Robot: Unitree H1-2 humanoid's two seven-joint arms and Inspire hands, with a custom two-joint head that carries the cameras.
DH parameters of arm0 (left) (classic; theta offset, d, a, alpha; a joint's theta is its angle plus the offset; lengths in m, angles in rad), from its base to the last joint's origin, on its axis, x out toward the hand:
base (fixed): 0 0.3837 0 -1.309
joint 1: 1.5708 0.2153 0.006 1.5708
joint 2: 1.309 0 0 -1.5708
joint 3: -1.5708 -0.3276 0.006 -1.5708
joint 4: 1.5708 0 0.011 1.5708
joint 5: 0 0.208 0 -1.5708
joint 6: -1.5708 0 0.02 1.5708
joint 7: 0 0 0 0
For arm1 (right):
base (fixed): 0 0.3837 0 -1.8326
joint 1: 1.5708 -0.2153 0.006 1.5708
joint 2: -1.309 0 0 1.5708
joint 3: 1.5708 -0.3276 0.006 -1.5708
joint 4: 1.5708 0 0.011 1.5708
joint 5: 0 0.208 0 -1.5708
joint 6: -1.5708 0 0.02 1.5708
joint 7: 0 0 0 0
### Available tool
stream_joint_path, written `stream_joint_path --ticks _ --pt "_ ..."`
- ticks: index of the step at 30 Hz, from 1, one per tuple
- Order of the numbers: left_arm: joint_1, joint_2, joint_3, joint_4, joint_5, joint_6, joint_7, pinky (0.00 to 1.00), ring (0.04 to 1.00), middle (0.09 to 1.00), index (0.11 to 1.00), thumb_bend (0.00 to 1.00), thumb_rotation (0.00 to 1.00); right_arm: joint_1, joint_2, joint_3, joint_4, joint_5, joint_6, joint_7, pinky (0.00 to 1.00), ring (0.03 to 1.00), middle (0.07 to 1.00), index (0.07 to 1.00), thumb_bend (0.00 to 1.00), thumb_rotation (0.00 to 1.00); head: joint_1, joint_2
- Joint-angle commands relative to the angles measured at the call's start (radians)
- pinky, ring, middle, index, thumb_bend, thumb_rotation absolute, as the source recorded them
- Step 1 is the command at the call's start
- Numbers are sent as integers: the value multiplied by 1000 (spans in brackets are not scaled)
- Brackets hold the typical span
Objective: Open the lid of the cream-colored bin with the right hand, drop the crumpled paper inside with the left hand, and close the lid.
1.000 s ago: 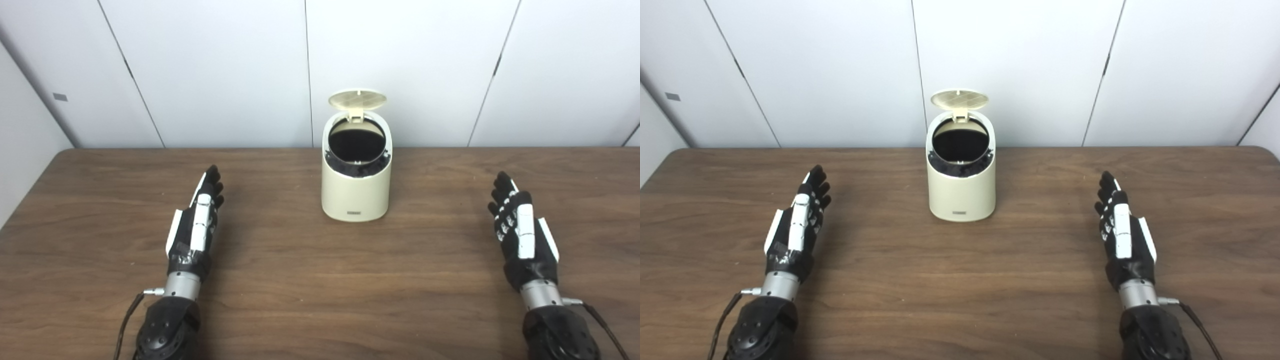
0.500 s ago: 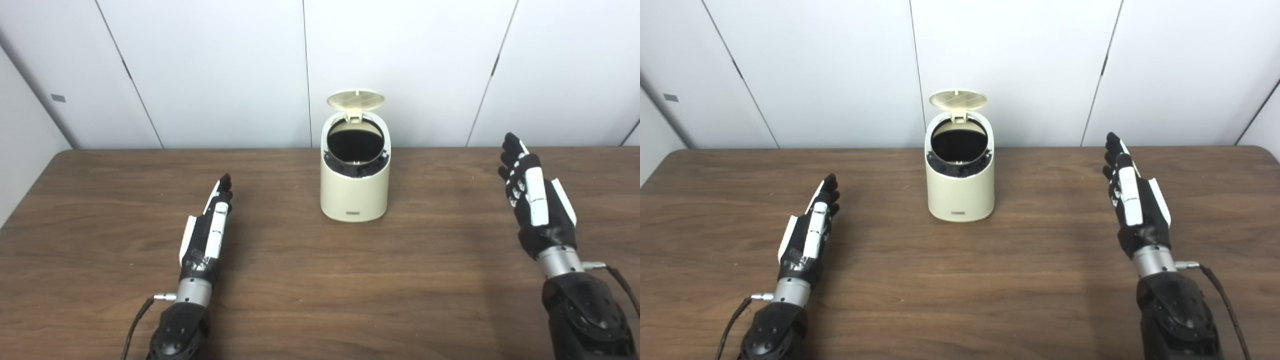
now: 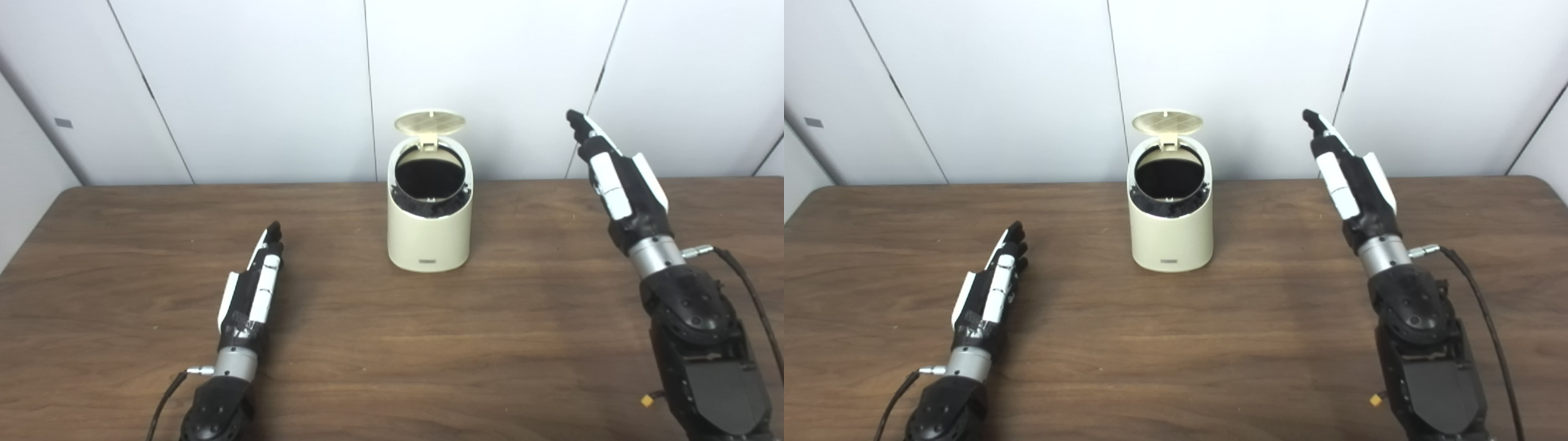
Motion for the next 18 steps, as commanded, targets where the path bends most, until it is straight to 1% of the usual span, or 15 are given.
stream_joint_path --ticks 1,3,4,5,7,9,11,15,16,18 --pt "-6 -3 1 4 -7 -11 1 1000 1000 1000 1000 425 926 -67 -16 2 -55 -28 -1 -3 964 959 939 911 621 1000 -3 -3" --pt "-2 -7 0 6 -1 -14 7 1000 1000 1000 1000 436 955 -90 -9 21 -70 -75 32 -10 920 940 928 894 612 1000 -7 -5" --pt "-1 -8 0 14 1 -25 9 1000 1000 1000 1000 440 962 -102 -13 35 -74 -94 40 -1 908 937 929 894 607 1000 -9 -9" --pt "-1 -9 1 23 0 -40 10 1000 1000 1000 1000 444 972 -112 -17 46 -77 -104 43 10 896 940 938 906 581 1000 -10 -10" --pt "-2 -15 7 42 -11 -68 12 1000 1000 1000 1000 449 974 -137 -21 68 -78 -113 51 35 851 936 947 916 551 1000 -11 -11" --pt "-3 -18 12 55 -17 -81 12 1000 1000 1000 1000 460 982 -159 -25 89 -75 -140 61 45 820 932 951 923 584 1000 -15 -13" --pt "-2 -18 12 62 -13 -84 12 1000 1000 1000 1000 468 986 -177 -27 104 -74 -166 72 48 814 925 946 920 593 1000 -17 -20" --pt "0 -20 12 76 -21 -92 5 1000 1000 1000 1000 500 1000 -207 -25 127 -64 -232 76 42 777 905 924 896 575 1000 -15 -21" --pt "0 -21 12 79 -23 -93 4 1000 1000 1000 1000 476 1000 -214 -23 131 -60 -243 76 43 766 898 917 889 579 1000 -14 -23" --pt "1 -25 10 81 -20 -92 7 1000 1000 1000 1000 460 1000 -232 -22 144 -47 -274 75 46 745 881 906 882 584 1000 -9 -25"
